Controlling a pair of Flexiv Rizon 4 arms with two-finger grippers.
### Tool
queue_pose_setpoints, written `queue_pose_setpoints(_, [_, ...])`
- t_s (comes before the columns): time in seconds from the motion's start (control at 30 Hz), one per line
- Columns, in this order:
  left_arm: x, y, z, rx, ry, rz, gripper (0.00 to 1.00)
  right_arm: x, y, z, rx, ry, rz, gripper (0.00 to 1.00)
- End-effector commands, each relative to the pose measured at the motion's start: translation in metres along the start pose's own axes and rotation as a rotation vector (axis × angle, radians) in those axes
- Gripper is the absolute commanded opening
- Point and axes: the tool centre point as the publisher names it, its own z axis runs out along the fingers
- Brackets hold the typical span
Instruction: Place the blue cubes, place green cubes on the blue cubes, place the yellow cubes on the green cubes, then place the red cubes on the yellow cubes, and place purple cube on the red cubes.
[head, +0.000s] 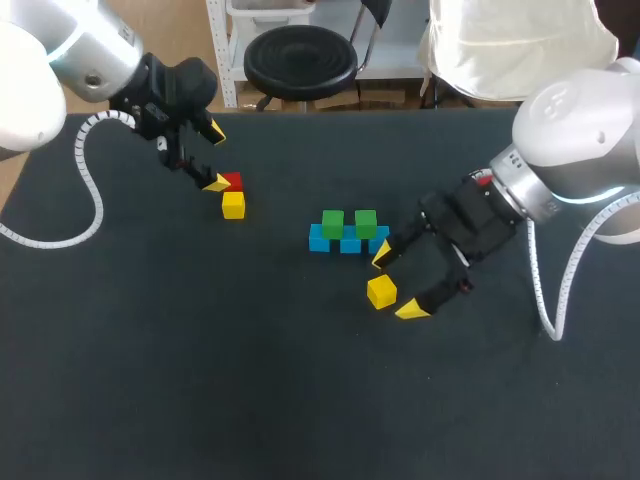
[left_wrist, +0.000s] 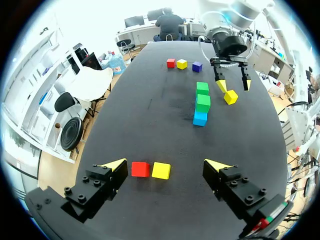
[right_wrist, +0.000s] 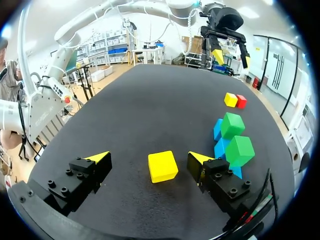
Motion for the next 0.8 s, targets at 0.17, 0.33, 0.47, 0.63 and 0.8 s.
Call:
queue_pose_setpoints(0.17, [0.0013,-0.0003,-0.0001,0.000,-0.004,0.003,1.00,0.0058,-0.0089,0.0035,-0.027,-0.009,0.004,1.00])
queue_pose_setpoints(0.33, [0.0013,-0.0003,-0.0001,0.000,-0.004,0.003,1.00,0.0084,-0.0109,0.0061,-0.042,-0.013,0.008,1.00])
queue_pose_setpoints(0.47, [0.0013,-0.0003,-0.0001,0.000,-0.004,0.003,1.00,0.0098,-0.0101,0.0085,-0.050,-0.017,0.011,1.00])
queue_pose_setpoints(0.63, [0.0013,-0.0003,-0.0001,0.000,-0.004,0.003,1.00,0.0106,-0.0088,0.0093,-0.053,-0.019,0.015,1.00])
queue_pose_setpoints(0.8, [0.0013,-0.0003,-0.0001,0.000,-0.004,0.003,1.00,0.0088,-0.0083,0.0076,-0.049,-0.018,0.010,1.00])
